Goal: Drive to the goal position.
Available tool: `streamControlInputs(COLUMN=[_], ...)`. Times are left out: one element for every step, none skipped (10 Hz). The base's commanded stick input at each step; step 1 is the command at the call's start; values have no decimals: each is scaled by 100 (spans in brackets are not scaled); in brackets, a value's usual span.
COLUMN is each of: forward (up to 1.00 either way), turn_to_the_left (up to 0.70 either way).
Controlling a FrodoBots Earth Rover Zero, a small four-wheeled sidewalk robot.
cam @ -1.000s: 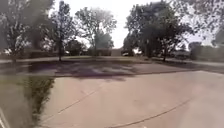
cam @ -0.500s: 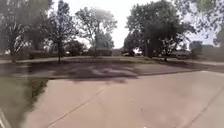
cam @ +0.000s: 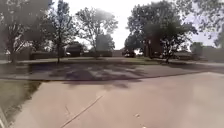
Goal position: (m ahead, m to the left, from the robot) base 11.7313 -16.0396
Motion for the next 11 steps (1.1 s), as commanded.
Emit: streamControlInputs(forward=[70,70,70,70,70,70,70,70,70,70,70], turn_to_the_left=[0,0,0,0,0,0,0,0,0,0,0])
